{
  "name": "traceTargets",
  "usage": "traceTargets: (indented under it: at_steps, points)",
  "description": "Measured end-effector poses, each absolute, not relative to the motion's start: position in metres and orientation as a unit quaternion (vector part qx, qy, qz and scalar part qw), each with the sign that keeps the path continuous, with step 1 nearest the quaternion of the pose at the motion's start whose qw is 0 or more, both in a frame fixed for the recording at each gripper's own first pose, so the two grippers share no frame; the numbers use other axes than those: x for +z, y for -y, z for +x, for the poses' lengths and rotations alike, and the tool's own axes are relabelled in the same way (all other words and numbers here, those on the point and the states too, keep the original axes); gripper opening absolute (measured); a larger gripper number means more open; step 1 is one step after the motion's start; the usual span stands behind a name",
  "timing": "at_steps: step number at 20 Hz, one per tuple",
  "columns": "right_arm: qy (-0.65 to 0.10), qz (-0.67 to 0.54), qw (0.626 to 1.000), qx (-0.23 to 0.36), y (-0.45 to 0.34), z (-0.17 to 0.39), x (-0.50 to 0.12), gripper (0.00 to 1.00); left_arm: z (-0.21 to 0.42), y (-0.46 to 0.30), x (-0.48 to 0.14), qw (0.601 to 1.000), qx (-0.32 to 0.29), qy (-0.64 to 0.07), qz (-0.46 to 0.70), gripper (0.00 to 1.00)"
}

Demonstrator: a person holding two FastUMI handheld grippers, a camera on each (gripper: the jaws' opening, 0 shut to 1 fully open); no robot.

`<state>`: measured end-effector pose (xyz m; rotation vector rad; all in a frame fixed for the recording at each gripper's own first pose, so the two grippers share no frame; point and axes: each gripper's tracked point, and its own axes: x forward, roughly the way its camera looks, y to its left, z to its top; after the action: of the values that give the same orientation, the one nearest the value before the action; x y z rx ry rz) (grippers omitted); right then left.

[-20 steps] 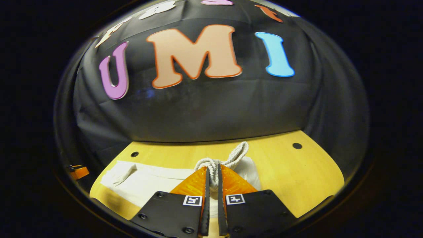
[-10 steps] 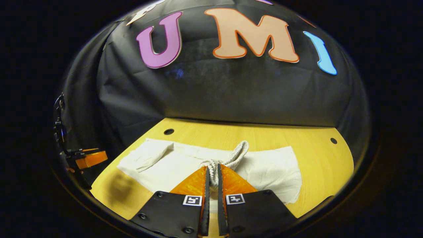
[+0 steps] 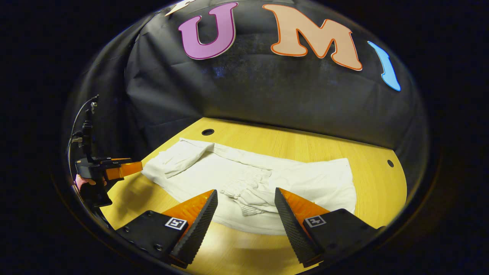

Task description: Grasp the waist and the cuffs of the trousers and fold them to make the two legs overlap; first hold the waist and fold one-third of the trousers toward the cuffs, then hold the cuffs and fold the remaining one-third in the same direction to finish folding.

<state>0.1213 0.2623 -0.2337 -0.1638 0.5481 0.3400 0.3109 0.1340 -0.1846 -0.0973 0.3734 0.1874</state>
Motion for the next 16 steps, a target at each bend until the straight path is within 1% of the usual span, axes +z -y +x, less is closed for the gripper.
traceTargets:
  at_steps: [1, 2, 3, 4, 5, 6, 10, 11, 12, 13, 14, 16]
  points:
    - [-0.27, -0.082, 0.946, 0.16, -0.256, 0.12, -0.234, 0.96, 0.314, -0.136, -0.19, 0.976, 0.092, -0.19, -0.048, 0.96]
    - [-0.272, -0.083, 0.947, 0.152, -0.249, 0.117, -0.234, 0.94, 0.319, -0.136, -0.194, 0.976, 0.09, -0.194, -0.047, 0.96]
    - [-0.273, -0.083, 0.947, 0.146, -0.242, 0.115, -0.234, 0.96, 0.322, -0.139, -0.2, 0.975, 0.09, -0.201, -0.042, 0.96]
    - [-0.275, -0.083, 0.948, 0.139, -0.235, 0.115, -0.235, 0.94, 0.326, -0.141, -0.205, 0.973, 0.091, -0.208, -0.036, 0.96]
    - [-0.277, -0.084, 0.948, 0.131, -0.227, 0.114, -0.235, 0.94, 0.329, -0.143, -0.209, 0.973, 0.091, -0.212, -0.032, 0.97]
    - [-0.278, -0.084, 0.949, 0.123, -0.219, 0.113, -0.234, 0.96, 0.329, -0.143, -0.21, 0.972, 0.09, -0.215, -0.03, 0.97]
    - [-0.277, -0.084, 0.953, 0.094, -0.191, 0.114, -0.23, 0.96, 0.326, -0.144, -0.213, 0.969, 0.088, -0.23, -0.018, 0.96]
    - [-0.278, -0.082, 0.953, 0.089, -0.187, 0.114, -0.23, 0.94, 0.326, -0.144, -0.213, 0.969, 0.088, -0.229, -0.014, 0.96]
    - [-0.279, -0.078, 0.953, 0.086, -0.184, 0.114, -0.229, 0.96, 0.328, -0.145, -0.216, 0.968, 0.093, -0.232, -0.011, 0.96]
    - [-0.278, -0.071, 0.954, 0.085, -0.183, 0.114, -0.227, 0.96, 0.327, -0.146, -0.218, 0.966, 0.102, -0.238, -0.006, 0.96]
    - [-0.276, -0.065, 0.955, 0.085, -0.183, 0.115, -0.224, 0.94, 0.326, -0.146, -0.219, 0.965, 0.104, -0.242, 0.005, 0.95]
    - [-0.271, -0.057, 0.957, 0.083, -0.182, 0.114, -0.218, 0.94, 0.328, -0.147, -0.22, 0.966, 0.101, -0.24, 0.01, 0.94]
